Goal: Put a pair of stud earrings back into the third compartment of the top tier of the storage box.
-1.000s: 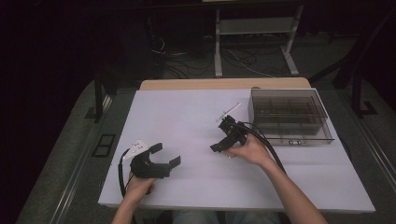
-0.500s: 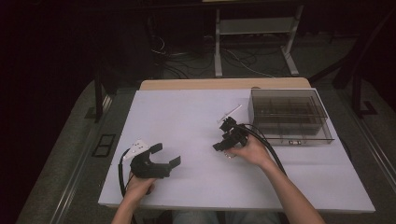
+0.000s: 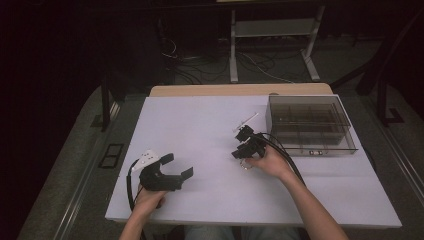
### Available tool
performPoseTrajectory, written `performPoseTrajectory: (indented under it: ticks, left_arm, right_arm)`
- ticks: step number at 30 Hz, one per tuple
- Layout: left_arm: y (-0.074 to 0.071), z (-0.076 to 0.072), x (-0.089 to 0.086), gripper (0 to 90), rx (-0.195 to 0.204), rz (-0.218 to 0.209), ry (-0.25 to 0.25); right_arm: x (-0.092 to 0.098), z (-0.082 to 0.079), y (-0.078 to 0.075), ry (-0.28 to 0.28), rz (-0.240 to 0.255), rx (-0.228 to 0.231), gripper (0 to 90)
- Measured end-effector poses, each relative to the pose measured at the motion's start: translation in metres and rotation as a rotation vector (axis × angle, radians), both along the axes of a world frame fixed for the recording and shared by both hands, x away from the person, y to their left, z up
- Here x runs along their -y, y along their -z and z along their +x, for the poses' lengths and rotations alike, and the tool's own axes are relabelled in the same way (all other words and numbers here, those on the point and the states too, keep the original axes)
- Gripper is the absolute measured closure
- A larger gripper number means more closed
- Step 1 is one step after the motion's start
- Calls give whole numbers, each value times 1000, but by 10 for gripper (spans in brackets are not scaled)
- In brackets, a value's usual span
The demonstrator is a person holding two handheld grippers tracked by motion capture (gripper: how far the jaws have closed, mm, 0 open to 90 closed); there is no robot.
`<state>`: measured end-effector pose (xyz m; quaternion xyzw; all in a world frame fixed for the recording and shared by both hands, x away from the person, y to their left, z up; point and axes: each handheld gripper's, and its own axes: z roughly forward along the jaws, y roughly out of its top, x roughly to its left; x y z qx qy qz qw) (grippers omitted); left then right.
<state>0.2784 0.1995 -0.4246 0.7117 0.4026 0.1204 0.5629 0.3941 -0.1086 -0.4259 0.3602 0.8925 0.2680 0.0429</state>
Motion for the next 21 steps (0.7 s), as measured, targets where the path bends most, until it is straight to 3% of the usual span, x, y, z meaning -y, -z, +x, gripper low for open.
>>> performPoseTrajectory:
  ticks: [6,13,21]
  left_arm:
    - [0,0,0,0,0,1,1]
    - [0,0,0,0,1,2,0]
    - [0,0,0,0,1,1,1]
  right_arm:
    - [-2,-1,3,16,-37,12,685]
    - [-1,-2,5,32,-49,25,774]
    - [1,0,5,37,-38,-4,850]
